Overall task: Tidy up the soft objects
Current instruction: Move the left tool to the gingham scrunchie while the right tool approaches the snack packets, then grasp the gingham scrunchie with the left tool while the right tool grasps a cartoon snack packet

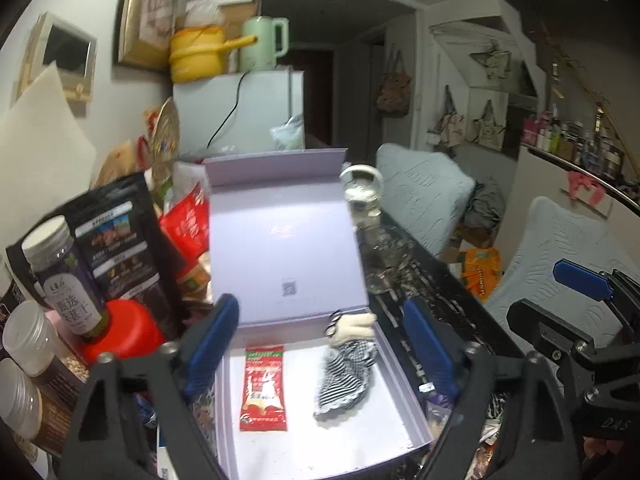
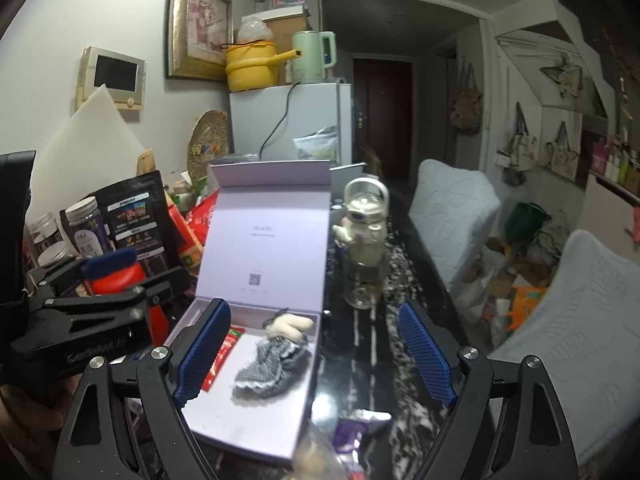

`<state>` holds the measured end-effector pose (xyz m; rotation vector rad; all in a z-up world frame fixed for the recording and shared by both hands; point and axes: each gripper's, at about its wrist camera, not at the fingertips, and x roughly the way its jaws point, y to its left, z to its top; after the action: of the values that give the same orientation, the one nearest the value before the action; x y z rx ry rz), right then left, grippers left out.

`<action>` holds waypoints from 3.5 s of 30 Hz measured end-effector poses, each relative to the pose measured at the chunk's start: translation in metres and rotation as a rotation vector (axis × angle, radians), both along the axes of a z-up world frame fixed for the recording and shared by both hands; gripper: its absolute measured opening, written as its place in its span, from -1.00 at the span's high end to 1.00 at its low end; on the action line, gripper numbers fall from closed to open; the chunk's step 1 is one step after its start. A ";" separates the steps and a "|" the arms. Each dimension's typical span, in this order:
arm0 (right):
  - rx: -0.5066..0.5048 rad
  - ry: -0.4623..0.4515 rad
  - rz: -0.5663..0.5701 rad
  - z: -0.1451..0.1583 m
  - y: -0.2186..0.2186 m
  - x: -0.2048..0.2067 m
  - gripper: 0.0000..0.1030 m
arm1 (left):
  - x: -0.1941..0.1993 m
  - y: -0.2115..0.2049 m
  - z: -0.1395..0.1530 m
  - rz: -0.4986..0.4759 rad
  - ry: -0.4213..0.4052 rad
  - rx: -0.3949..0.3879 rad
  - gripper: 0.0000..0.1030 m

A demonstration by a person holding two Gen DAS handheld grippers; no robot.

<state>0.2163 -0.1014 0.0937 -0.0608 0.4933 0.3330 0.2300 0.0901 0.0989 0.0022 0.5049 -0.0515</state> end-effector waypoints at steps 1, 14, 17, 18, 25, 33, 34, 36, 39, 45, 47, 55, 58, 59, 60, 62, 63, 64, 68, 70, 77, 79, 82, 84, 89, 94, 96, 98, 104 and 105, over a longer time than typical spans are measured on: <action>-0.001 -0.002 -0.006 0.001 -0.003 -0.003 -0.69 | -0.003 -0.004 0.001 -0.006 -0.006 0.009 -0.68; 0.002 -0.014 -0.122 -0.002 -0.057 -0.069 -0.74 | -0.045 -0.054 -0.002 -0.210 0.002 -0.057 -0.69; 0.004 -0.012 -0.137 -0.006 -0.066 -0.080 -0.74 | -0.055 -0.064 -0.008 -0.247 0.023 -0.048 -0.69; 0.006 -0.010 -0.140 -0.008 -0.069 -0.084 -0.74 | -0.058 -0.067 -0.010 -0.258 0.035 -0.045 -0.69; 0.051 0.029 -0.144 -0.031 -0.086 -0.101 -0.74 | -0.076 -0.078 -0.033 -0.296 0.113 -0.048 -0.69; 0.073 0.096 -0.139 -0.066 -0.095 -0.110 -0.74 | -0.094 -0.083 -0.068 -0.296 0.188 -0.018 -0.69; 0.076 0.104 -0.139 -0.071 -0.096 -0.111 -0.74 | -0.095 -0.082 -0.073 -0.298 0.200 -0.024 -0.69; 0.087 0.123 -0.141 -0.081 -0.099 -0.114 -0.74 | -0.099 -0.081 -0.085 -0.300 0.232 -0.042 -0.69; 0.101 0.147 -0.147 -0.094 -0.103 -0.118 -0.74 | -0.102 -0.081 -0.102 -0.296 0.276 -0.057 -0.69; 0.125 0.194 -0.165 -0.117 -0.113 -0.125 -0.74 | -0.109 -0.088 -0.127 -0.312 0.322 -0.044 -0.69; 0.125 0.210 -0.172 -0.124 -0.115 -0.127 -0.74 | -0.110 -0.091 -0.135 -0.319 0.341 -0.039 -0.69; 0.114 0.262 -0.193 -0.146 -0.125 -0.128 -0.74 | -0.100 -0.103 -0.166 -0.298 0.395 0.002 -0.69; 0.112 0.271 -0.198 -0.152 -0.129 -0.127 -0.74 | -0.094 -0.107 -0.174 -0.291 0.401 0.016 -0.69; 0.116 0.274 -0.199 -0.154 -0.130 -0.126 -0.74 | -0.092 -0.109 -0.176 -0.289 0.408 0.017 -0.69; 0.121 0.277 -0.200 -0.155 -0.132 -0.126 -0.74 | -0.089 -0.110 -0.180 -0.285 0.415 0.017 -0.69; 0.135 0.283 -0.200 -0.158 -0.136 -0.125 -0.74 | -0.084 -0.112 -0.184 -0.271 0.419 0.027 -0.66; 0.138 0.286 -0.200 -0.158 -0.136 -0.124 -0.74 | -0.082 -0.113 -0.186 -0.264 0.422 0.033 -0.61; 0.140 0.288 -0.202 -0.159 -0.138 -0.123 -0.74 | -0.080 -0.114 -0.188 -0.263 0.425 0.033 -0.58; 0.148 0.292 -0.210 -0.161 -0.142 -0.120 -0.74 | -0.073 -0.115 -0.197 -0.251 0.441 0.032 -0.29; 0.152 0.296 -0.211 -0.162 -0.142 -0.118 -0.74 | -0.075 -0.116 -0.197 -0.251 0.415 0.049 0.16; 0.157 0.312 -0.196 -0.166 -0.138 -0.113 -0.74 | -0.081 -0.108 -0.195 -0.276 0.403 0.016 0.53; 0.151 0.315 -0.196 -0.167 -0.136 -0.112 -0.74 | -0.085 -0.102 -0.193 -0.280 0.401 0.007 0.54; 0.143 0.316 -0.190 -0.168 -0.131 -0.109 -0.74 | -0.094 -0.092 -0.188 -0.279 0.394 -0.010 0.54; 0.126 0.316 -0.185 -0.169 -0.127 -0.108 -0.74 | -0.099 -0.084 -0.182 -0.271 0.386 -0.030 0.54; 0.107 0.329 -0.147 -0.176 -0.112 -0.102 -0.74 | -0.112 -0.063 -0.162 -0.243 0.345 -0.054 0.54; 0.112 0.321 -0.107 -0.177 -0.100 -0.097 -0.73 | -0.121 -0.051 -0.150 -0.223 0.312 -0.072 0.54; 0.099 0.308 -0.094 -0.176 -0.095 -0.093 -0.72 | -0.121 -0.047 -0.149 -0.222 0.305 -0.084 0.54; 0.076 0.302 -0.082 -0.176 -0.090 -0.088 -0.68 | -0.121 -0.048 -0.149 -0.221 0.302 -0.089 0.54; -0.009 0.314 -0.034 -0.184 -0.075 -0.071 -0.56 | -0.123 -0.047 -0.153 -0.222 0.317 -0.101 0.54; -0.026 0.325 -0.028 -0.187 -0.073 -0.068 -0.52 | -0.123 -0.047 -0.153 -0.222 0.321 -0.104 0.54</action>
<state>0.1480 -0.1740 -0.0930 -0.0248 0.8199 0.3108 0.1071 0.0436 -0.0545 -0.0528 0.8207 -0.2986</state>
